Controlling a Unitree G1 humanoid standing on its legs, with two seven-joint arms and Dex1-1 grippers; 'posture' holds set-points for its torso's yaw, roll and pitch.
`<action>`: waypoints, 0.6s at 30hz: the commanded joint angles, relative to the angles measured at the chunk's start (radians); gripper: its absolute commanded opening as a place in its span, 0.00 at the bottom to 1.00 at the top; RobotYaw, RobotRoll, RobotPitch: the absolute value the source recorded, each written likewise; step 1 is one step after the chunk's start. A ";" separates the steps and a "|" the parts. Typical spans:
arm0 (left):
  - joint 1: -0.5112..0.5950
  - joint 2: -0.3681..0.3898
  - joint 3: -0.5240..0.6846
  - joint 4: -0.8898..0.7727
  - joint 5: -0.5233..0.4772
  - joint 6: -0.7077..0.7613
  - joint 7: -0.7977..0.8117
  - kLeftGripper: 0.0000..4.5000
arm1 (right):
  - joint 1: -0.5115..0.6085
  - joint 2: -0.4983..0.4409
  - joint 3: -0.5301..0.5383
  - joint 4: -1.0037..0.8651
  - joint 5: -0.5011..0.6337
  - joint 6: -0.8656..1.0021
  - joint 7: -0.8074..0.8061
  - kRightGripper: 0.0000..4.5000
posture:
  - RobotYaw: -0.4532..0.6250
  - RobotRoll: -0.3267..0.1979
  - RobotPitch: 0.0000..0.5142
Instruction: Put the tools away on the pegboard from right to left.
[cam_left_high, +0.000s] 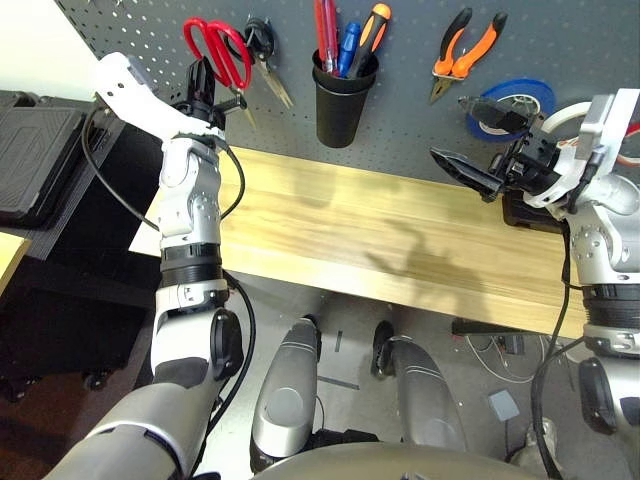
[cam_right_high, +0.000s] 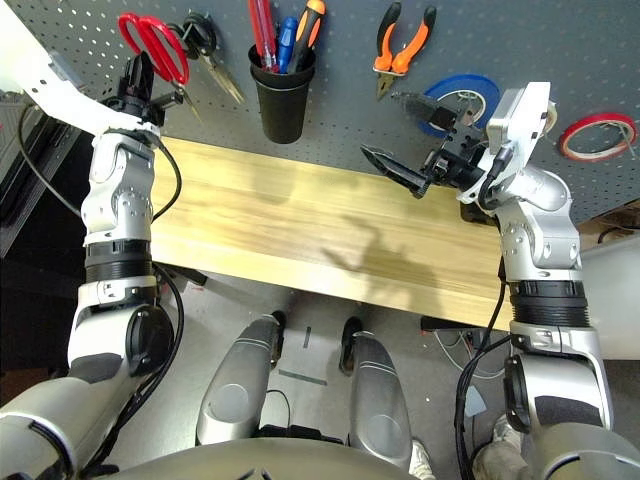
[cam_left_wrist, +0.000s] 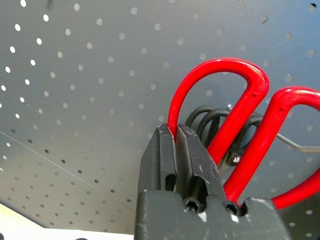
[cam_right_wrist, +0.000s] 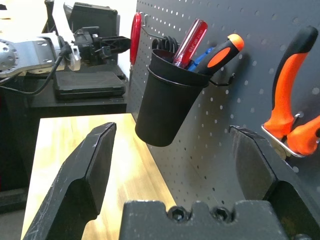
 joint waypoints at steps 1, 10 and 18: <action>0.039 -0.010 -0.008 -0.077 -0.006 0.028 0.018 0.00 | 0.014 0.005 0.013 0.004 -0.018 -0.013 0.007 1.00 | 0.64 0.62 0.46; 0.068 -0.013 -0.003 -0.141 -0.014 0.061 0.040 0.00 | 0.015 0.014 0.016 0.014 -0.027 -0.023 0.011 1.00 | 0.65 0.62 0.46; -0.027 0.032 -0.015 -0.007 0.008 0.088 0.015 0.00 | 0.012 0.027 0.017 0.014 -0.037 -0.029 0.002 1.00 | 0.64 0.62 0.46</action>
